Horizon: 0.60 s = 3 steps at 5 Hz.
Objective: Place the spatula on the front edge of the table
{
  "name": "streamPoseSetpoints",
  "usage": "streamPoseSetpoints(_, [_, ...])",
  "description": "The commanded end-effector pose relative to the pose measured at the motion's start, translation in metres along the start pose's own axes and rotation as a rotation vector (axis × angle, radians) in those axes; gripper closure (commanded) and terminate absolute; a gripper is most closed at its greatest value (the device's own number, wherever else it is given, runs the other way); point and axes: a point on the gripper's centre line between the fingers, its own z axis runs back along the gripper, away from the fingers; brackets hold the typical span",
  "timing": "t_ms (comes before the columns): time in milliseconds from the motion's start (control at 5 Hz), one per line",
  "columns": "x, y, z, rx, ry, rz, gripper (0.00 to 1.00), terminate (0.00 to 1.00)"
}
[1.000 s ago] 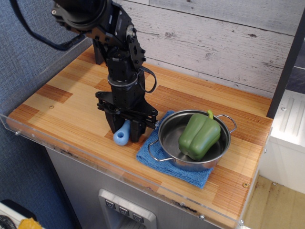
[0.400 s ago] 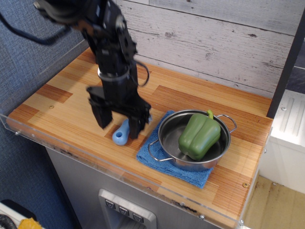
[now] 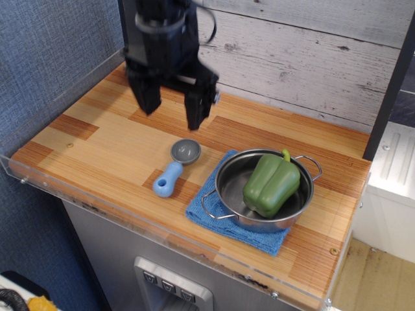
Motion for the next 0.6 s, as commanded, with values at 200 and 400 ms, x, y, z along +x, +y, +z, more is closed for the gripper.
streamPoseSetpoints(200, [0.0295, -0.0198, 0.0168, -0.049, 0.09, -0.123, 0.0, 0.0])
streamPoseSetpoints(400, [0.0295, -0.0198, 0.0168, -0.049, 0.09, -0.123, 0.0, 1.0])
